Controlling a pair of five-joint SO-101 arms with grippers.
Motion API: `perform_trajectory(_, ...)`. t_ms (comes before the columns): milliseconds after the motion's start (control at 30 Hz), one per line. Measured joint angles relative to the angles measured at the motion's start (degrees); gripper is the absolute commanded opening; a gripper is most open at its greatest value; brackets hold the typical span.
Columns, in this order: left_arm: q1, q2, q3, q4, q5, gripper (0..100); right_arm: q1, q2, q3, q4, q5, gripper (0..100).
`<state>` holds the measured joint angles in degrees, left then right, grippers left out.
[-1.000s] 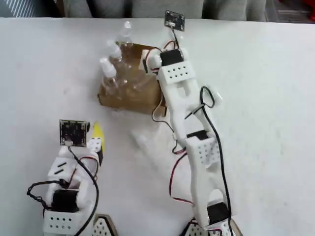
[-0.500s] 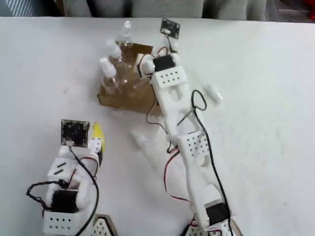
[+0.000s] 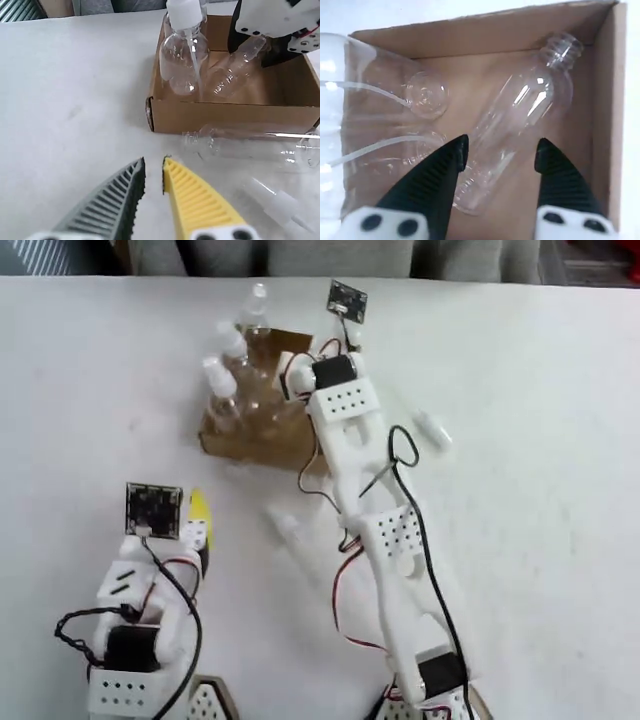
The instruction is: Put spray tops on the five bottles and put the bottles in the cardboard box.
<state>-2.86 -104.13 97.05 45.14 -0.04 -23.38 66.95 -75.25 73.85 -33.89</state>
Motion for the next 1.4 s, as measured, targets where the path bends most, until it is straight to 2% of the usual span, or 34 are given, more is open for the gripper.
perform_trajectory(233,0.00,0.00,0.00,0.00,0.00,9,0.00,0.70,-0.62,0.70,2.64,19.3)
perform_trajectory(400,0.00,0.00,0.00,0.00,0.00,8,-0.18,0.79,-0.35,2.37,3.25,26.0)
perform_trajectory(733,0.00,0.00,0.00,0.00,0.00,8,-0.35,1.85,0.26,4.31,3.69,22.4)
perform_trajectory(800,0.00,0.00,0.00,0.00,0.00,8,-0.35,1.85,0.26,4.31,3.69,19.3)
perform_trajectory(967,0.00,0.00,0.00,0.00,0.00,8,0.35,1.85,0.26,4.40,3.69,1.5)
perform_trajectory(1233,0.00,0.00,0.00,0.00,0.00,9,1.49,2.02,-0.79,4.75,3.69,1.5)
perform_trajectory(1400,0.00,0.00,0.00,0.00,0.00,9,2.20,1.93,-6.77,9.93,3.69,1.5)
